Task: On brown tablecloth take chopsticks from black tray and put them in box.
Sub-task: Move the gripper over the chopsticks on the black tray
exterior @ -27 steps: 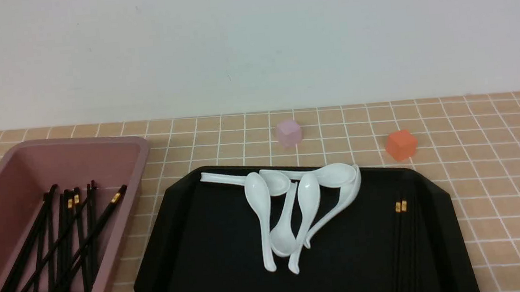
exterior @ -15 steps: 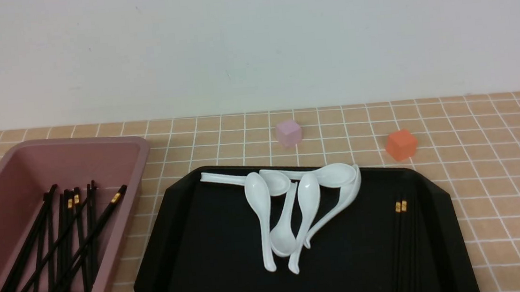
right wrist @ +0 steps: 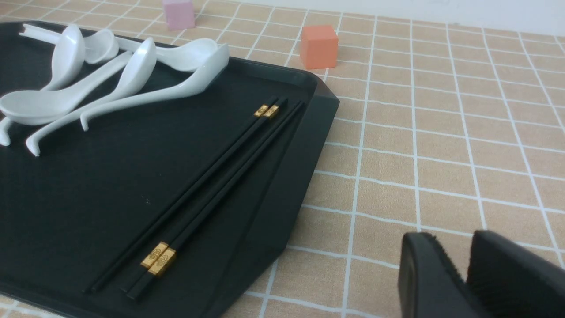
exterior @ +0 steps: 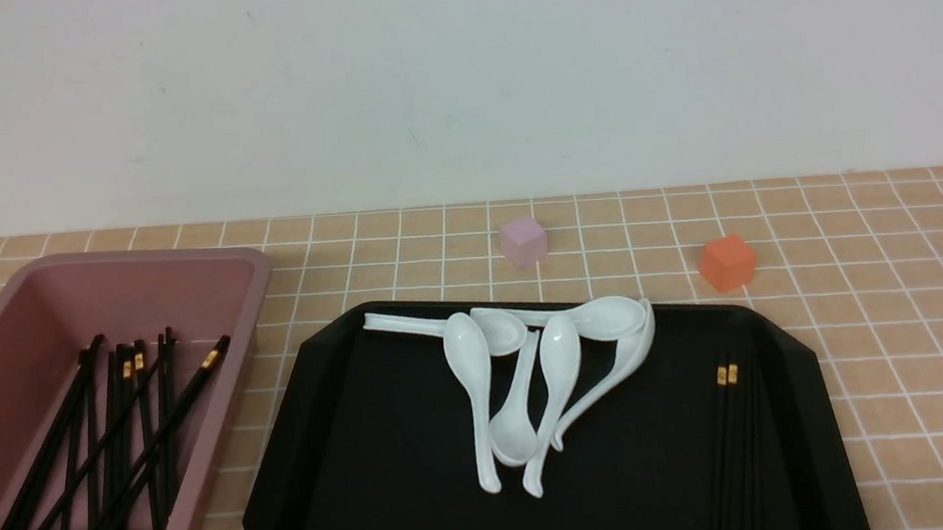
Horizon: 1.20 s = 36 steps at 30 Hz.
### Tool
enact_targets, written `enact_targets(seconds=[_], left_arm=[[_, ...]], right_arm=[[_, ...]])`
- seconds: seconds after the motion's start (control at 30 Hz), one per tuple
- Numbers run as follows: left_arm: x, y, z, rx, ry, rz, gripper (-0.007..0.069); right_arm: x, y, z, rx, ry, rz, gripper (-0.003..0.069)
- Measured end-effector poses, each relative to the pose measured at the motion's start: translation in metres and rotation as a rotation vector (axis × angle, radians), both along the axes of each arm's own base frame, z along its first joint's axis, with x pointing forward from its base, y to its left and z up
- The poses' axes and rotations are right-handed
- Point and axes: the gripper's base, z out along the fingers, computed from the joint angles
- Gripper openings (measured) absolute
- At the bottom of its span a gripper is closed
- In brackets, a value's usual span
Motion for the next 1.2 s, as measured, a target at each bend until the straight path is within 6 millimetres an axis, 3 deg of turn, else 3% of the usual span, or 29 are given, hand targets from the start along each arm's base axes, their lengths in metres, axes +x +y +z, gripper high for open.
enact_targets(seconds=[0.87, 0.97, 1.2], left_arm=[[0.000, 0.000, 0.000, 0.000, 0.000, 0.000, 0.0239], [0.000, 0.000, 0.000, 0.000, 0.000, 0.000, 0.0239], [0.000, 0.000, 0.000, 0.000, 0.000, 0.000, 0.0239]], right_arm=[[0.000, 0.001, 0.000, 0.022, 0.002, 0.002, 0.0208], [0.000, 0.004, 0.001, 0.153, 0.010, 0.000, 0.0211], [0.000, 0.014, 0.012, 0.847, 0.032, -0.037, 0.0216]])
